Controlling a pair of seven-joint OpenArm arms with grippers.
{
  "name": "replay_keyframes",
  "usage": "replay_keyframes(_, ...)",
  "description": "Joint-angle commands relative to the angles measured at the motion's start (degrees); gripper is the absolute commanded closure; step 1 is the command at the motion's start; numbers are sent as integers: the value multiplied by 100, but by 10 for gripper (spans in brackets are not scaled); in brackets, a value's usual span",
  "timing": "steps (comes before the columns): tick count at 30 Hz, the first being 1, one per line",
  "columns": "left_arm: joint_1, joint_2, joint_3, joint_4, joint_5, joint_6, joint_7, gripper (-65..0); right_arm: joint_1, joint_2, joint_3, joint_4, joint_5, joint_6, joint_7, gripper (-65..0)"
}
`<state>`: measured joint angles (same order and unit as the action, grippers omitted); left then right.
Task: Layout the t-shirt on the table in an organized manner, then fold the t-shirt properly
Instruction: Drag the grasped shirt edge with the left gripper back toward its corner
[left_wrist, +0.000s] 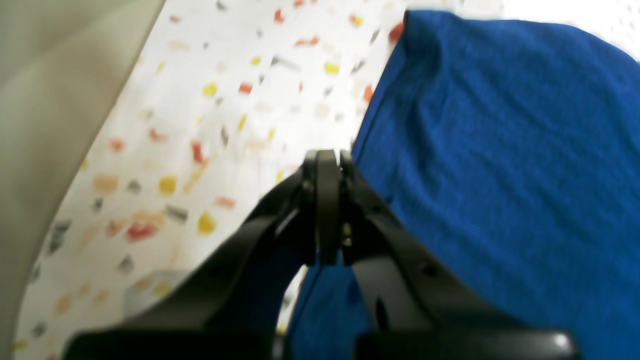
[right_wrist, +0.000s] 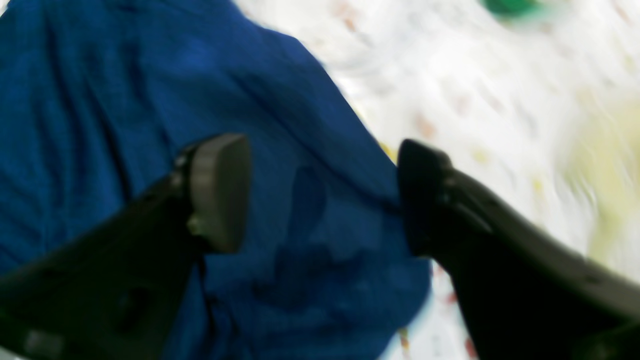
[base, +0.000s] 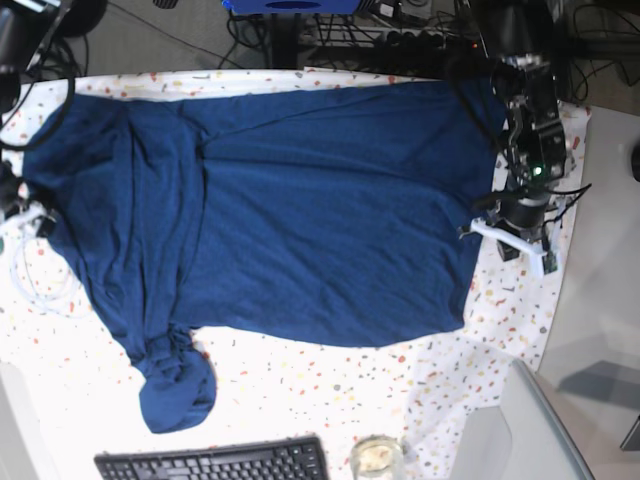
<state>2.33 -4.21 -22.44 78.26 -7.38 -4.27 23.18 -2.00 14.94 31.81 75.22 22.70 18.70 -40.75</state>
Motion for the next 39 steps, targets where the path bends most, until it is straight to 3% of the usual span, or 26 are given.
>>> replay_keyframes(1, -220, -50, 138, -147, -23, 1, -98, 0, 160, 216, -161, -54, 29, -11, 115, -288)
replay_keyframes(4, -606, -85, 349, -876, -23, 1, -98, 0, 433, 357, -724, -485, 29, -11, 150, 0)
replay_keyframes(7, -879, -85, 393, -1465, -14, 1, -125, 0, 714, 374, -988, -1065, 20, -11, 159, -41)
replay_keyframes(9, -1037, -85, 393, -1808, -14, 1, -133, 0, 925, 383, -1041, -1540, 20, -11, 238, -24)
replay_keyframes(15, -1565, -85, 393, -2705, -14, 1, -221, 0, 1312, 532, -1023, -3052, 11, -54, 1425, 0)
replay_keyframes(19, -1855, -67, 411, -3312, -5, 10, -872, 0, 1479, 708, -1058, -3834, 11, -54, 2137, 0)
replay_keyframes(25, -2373, -85, 850, -4252, -14, 10, -1408, 0, 1497, 726, -1067, -4001, 11, -28, 2946, 0)
replay_keyframes(33, -2743, -41, 1000, -4367, -49, 19, -1487, 0, 1418, 779, -1067, -3729, 20, -19, 2893, 0)
replay_keyframes(36, -2602, -85, 982, -3830, -76, 19, -1434, 0, 987, 735, -1014, -2709, 55, -11, 2497, 0)
replay_keyframes(39, -2233, -155, 622, -2978, -76, 19, -1012, 0, 451, 506, -1005, -1399, 55, -11, 2295, -2)
